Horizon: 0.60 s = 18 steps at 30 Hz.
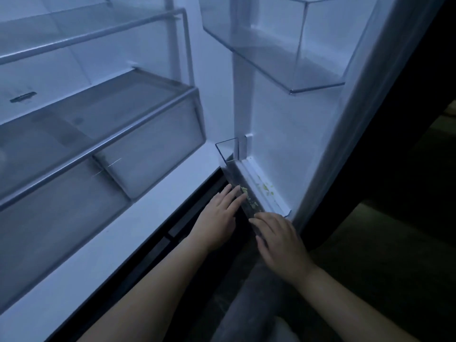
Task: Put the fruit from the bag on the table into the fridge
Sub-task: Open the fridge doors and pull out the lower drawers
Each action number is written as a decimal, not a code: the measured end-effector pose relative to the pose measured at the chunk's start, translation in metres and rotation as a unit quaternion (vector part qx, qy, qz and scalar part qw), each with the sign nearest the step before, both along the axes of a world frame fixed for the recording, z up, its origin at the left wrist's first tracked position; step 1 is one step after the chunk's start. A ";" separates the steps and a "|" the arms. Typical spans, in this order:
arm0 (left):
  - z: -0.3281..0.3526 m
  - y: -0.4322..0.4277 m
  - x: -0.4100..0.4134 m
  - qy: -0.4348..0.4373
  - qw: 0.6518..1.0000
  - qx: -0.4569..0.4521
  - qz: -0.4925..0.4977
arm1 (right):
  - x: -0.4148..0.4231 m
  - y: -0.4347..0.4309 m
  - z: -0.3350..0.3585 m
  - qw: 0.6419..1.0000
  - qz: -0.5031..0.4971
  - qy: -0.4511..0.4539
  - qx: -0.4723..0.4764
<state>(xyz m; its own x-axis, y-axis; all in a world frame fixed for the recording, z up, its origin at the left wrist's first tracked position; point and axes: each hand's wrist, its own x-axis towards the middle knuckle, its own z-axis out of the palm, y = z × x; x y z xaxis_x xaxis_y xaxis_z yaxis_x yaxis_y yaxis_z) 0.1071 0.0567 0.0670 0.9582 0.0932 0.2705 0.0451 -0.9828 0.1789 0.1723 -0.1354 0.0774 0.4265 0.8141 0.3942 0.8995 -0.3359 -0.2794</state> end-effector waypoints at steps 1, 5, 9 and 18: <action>-0.001 -0.003 0.004 -0.002 1.000 0.000 -0.004 | 0.003 -0.005 -0.001 1.000 -0.008 0.005 0.006; -0.001 -0.019 0.019 -0.006 1.000 -0.002 -0.011 | 0.017 -0.024 -0.009 0.999 -0.032 0.016 0.025; -0.001 -0.037 0.037 -0.017 1.000 -0.009 -0.015 | 0.037 -0.041 -0.016 0.997 -0.053 0.008 0.048; 0.002 -0.079 0.081 -0.006 0.999 -0.039 0.011 | 0.098 -0.085 -0.031 0.998 -0.018 -0.003 0.064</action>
<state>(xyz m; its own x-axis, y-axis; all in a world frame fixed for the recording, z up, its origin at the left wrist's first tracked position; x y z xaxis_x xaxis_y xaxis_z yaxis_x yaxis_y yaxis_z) 0.1882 -0.0223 0.0688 0.9523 0.1363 0.2732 0.0648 -0.9647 0.2552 0.2708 -0.2199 0.0461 0.4517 0.7414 0.4963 0.8893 -0.3296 -0.3170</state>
